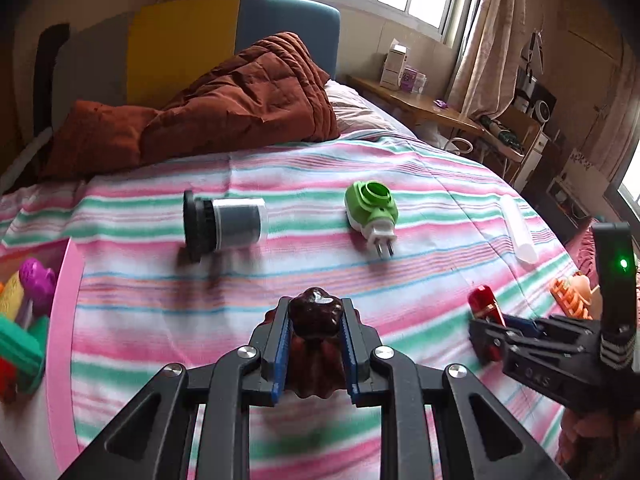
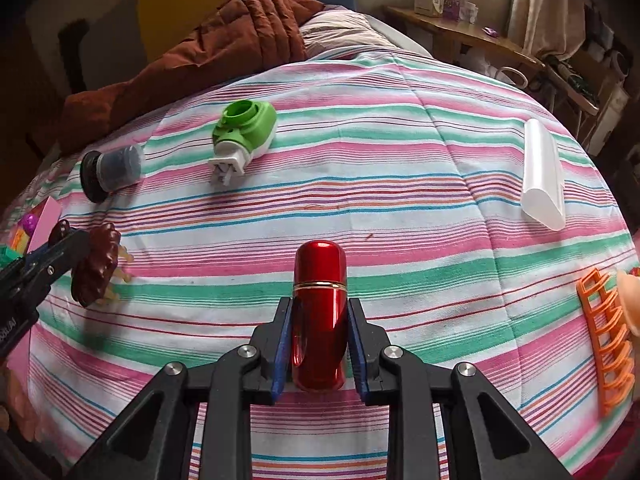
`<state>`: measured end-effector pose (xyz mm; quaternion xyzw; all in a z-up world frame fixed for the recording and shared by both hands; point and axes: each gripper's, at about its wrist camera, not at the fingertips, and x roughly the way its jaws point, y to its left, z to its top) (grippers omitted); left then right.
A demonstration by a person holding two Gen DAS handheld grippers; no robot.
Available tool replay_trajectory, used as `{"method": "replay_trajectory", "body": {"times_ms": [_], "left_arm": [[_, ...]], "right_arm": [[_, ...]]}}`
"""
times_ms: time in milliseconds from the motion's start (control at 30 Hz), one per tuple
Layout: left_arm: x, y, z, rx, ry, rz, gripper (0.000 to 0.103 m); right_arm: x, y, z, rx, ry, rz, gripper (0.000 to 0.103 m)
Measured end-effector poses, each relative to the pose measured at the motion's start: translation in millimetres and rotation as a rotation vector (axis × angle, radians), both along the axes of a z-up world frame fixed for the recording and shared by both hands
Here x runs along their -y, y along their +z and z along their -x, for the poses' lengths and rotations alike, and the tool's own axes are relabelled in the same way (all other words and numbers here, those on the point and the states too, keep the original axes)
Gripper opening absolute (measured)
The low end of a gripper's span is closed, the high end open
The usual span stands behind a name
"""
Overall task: Organize rigid objects
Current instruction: 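Lift the brown lid with the left tool and carry it toward the tray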
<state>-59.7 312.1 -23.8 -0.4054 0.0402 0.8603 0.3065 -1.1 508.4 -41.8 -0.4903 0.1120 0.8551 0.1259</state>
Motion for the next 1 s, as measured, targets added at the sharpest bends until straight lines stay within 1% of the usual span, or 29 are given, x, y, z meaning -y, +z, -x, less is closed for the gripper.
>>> {"method": "replay_trajectory", "body": {"times_ms": [200, 267, 467, 700, 867, 933, 1000], "left_arm": [[31.1, 7.6, -20.8, 0.041, -0.002, -0.053, 0.021], [41.9, 13.7, -26.1, 0.037, -0.007, -0.067, 0.021], [77.7, 29.8, -40.0, 0.003, -0.012, -0.072, 0.021], [129.6, 41.6, -47.3, -0.011, 0.039, -0.079, 0.021], [166.7, 43.6, -45.1, -0.005, 0.101, -0.092, 0.021], [181.2, 43.1, -44.9, -0.011, 0.129, -0.083, 0.021], [195.4, 42.1, -45.1, -0.02, 0.158, -0.058, 0.021]], "right_arm": [[17.8, 4.4, -0.6, -0.044, 0.075, 0.016, 0.026], [20.9, 4.0, -0.2, -0.05, 0.091, 0.024, 0.026], [28.2, 0.6, -1.4, -0.057, 0.126, 0.045, 0.026], [39.0, -1.1, -2.7, -0.064, 0.167, 0.025, 0.026], [48.8, 2.8, -4.8, -0.081, 0.201, 0.006, 0.026], [52.7, 4.4, -5.3, -0.085, 0.211, -0.009, 0.026], [54.3, 5.3, -5.6, -0.092, 0.22, -0.008, 0.026]]}}
